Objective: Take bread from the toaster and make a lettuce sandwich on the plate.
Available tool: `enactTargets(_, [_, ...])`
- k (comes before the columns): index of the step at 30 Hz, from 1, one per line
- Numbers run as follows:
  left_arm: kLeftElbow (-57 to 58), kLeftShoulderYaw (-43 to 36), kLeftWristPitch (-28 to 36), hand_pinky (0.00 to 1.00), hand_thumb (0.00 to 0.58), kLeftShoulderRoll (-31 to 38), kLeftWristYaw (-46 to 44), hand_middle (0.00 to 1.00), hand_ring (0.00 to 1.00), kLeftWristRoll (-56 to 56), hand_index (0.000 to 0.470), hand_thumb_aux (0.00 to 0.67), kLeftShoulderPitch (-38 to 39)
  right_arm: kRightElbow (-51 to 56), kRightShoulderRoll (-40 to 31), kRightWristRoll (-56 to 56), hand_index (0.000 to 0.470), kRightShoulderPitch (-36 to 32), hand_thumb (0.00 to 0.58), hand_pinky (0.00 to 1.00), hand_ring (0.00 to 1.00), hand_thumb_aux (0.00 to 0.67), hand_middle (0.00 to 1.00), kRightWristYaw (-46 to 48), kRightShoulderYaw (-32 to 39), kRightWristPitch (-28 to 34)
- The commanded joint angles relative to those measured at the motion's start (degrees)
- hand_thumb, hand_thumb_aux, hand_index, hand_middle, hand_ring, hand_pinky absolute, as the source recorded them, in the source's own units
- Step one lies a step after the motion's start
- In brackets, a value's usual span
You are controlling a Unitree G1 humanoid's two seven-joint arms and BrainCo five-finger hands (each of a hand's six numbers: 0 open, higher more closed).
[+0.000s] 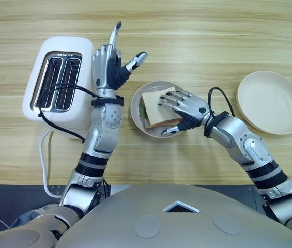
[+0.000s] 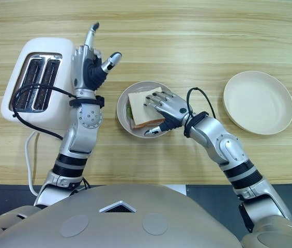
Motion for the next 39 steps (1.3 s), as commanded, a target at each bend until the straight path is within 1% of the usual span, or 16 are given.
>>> enactTargets(1, [-2.95, 0.31, 0.26, 0.0, 0.0, 0.9, 3.17, 0.0, 0.0, 5.03, 0.0, 0.0, 0.61, 8.1, -3.53, -2.26, 0.0, 5.19, 0.0, 0.0, 0.0, 0.0, 0.0, 8.25, 4.66, 1.13])
enactTargets(3, [-3.61, 0.01, -1.25, 0.0, 0.0, 0.42, 3.09, 0.0, 0.0, 3.96, 0.0, 0.0, 0.99, 7.84, -2.84, -1.45, 0.0, 5.26, 0.0, 0.0, 0.0, 0.0, 0.0, 7.36, 4.1, 1.82])
enactTargets(6, [-2.59, -1.38, -5.87, 0.0, 0.0, -1.6, -0.33, 0.0, 0.0, -4.4, 0.0, 0.0, 3.22, 4.87, -0.52, 3.73, 0.0, 5.38, 0.0, 0.0, 0.0, 0.0, 0.0, 5.76, 1.52, 2.7])
enactTargets(10, [-1.85, -2.67, -12.53, 0.0, 0.0, -2.58, -5.41, 0.0, 0.0, -15.13, 0.0, 0.0, 8.84, -3.36, 2.04, 16.69, 0.0, 6.16, 0.0, 0.0, 0.0, 0.0, 0.0, 5.39, -4.71, 4.25])
enactTargets(15, [-7.66, -2.69, -15.04, 0.0, 0.0, -1.71, -8.68, 0.0, 0.0, -17.82, 0.0, 0.0, 14.49, -12.7, 3.39, 27.18, 0.0, 5.81, 0.0, 0.0, 0.0, 0.0, 0.0, 6.97, -12.68, 7.55])
enactTargets(21, [-16.37, -4.83, -18.01, 0.0, 0.0, -0.51, -14.24, 0.0, 0.0, -20.45, 0.0, 0.0, 18.65, -15.0, 4.1, 36.34, 0.0, 5.75, 0.0, 0.0, 0.0, 0.0, 0.0, 8.58, -18.69, 9.32])
enactTargets(22, [-18.1, -5.25, -18.52, 0.59, 0.0, 0.25, -15.76, 0.59, 0.59, -21.19, 0.0, 0.0, 19.65, -14.76, 4.06, 39.23, 0.0, 6.09, 0.0, 0.0, 0.0, 0.0, 0.0, 9.58, -19.59, 9.27])
enactTargets(23, [-19.84, -5.74, -18.69, 1.0, 0.128, 1.29, -18.21, 1.0, 1.0, -23.25, 0.055, 0.079, 20.86, -14.36, 3.67, 42.84, 0.0, 6.49, 0.0, 0.0, 0.0, 0.0, 0.0, 11.2, -20.3, 8.27])
enactTargets(24, [-21.28, -6.28, -18.83, 1.0, 0.571, 2.52, -20.74, 1.0, 1.0, -25.53, 0.413, 0.589, 22.07, -14.2, 3.3, 46.68, 0.114, 7.18, 0.248, 0.0, 0.0, 0.163, 0.0, 13.0, -20.8, 6.84])
enactTargets(25, [-22.52, -6.75, -18.73, 1.0, 0.58, 3.79, -23.32, 1.0, 1.0, -27.95, 0.47, 0.67, 23.25, -14.27, 3.09, 51.4, 0.398, 8.2, 0.566, 0.08, 0.08, 0.568, 0.08, 15.41, -21.15, 5.7])
enactTargets(26, [-23.64, -7.4, -18.62, 1.0, 0.58, 5.51, -26.53, 1.0, 1.0, -31.73, 0.47, 0.67, 25.02, -14.24, 2.86, 56.92, 0.47, 9.7, 0.58, 0.52, 0.52, 0.67, 0.52, 18.51, -21.44, 4.73])
enactTargets(28, [-24.62, -8.03, -18.76, 1.0, 0.58, 9.73, -32.79, 1.0, 1.0, -38.48, 0.47, 0.67, 28.61, -13.84, 1.38, 64.89, 0.47, 13.09, 0.58, 1.0, 1.0, 0.67, 1.0, 24.76, -20.98, 4.43])
enactTargets(31, [-23.9, -7.73, -18.82, 1.0, 0.58, 16.43, -40.87, 1.0, 1.0, -44.92, 0.47, 0.67, 32.91, -13.22, -1.13, 68.62, 0.47, 16.44, 0.58, 1.0, 1.0, 0.67, 1.0, 30.78, -19.41, 3.43])
enactTargets(34, [-20.26, -5.76, -17.4, 1.0, 0.58, 21.42, -44.75, 1.0, 1.0, -43.99, 0.47, 0.67, 34.33, -12.86, -3.56, 68.12, 0.47, 18.51, 0.58, 1.0, 1.0, 0.67, 1.0, 35.1, -17.33, 2.4])
enactTargets(36, [-17.41, -4.92, -16.08, 1.0, 0.58, 23.15, -45.57, 1.0, 1.0, -41.74, 0.47, 0.67, 34.02, -11.27, -5.05, 64.91, 0.47, 19.13, 0.58, 1.0, 1.0, 0.67, 1.0, 36.69, -15.45, 1.24])
enactTargets(39, [-13.14, -5.64, -14.26, 1.0, 0.58, 23.26, -45.37, 1.0, 1.0, -37.75, 0.47, 0.67, 32.47, -6.44, -4.67, 54.48, 0.47, 17.47, 0.58, 1.0, 1.0, 0.67, 1.0, 33.53, -12.04, -1.52])
